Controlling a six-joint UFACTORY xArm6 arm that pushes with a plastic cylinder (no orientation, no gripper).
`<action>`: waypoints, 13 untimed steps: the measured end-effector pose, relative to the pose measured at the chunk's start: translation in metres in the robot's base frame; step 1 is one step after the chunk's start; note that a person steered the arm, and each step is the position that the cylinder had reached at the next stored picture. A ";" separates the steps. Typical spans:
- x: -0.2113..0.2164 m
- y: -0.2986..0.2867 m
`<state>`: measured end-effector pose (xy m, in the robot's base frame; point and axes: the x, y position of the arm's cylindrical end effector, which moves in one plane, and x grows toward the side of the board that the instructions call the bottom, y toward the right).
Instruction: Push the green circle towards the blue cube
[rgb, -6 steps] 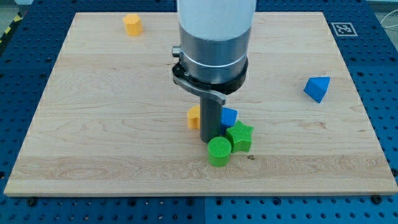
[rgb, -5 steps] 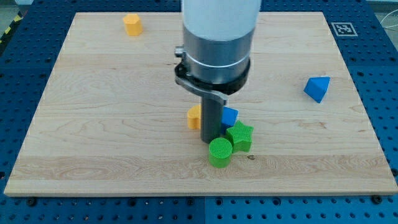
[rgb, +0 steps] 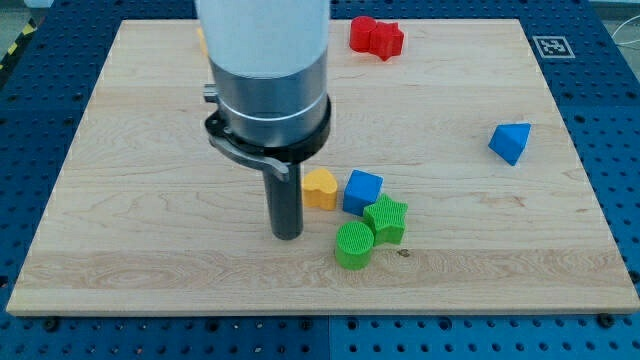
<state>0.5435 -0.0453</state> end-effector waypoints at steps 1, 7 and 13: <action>-0.009 -0.020; -0.006 0.030; 0.040 0.087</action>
<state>0.5833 0.0417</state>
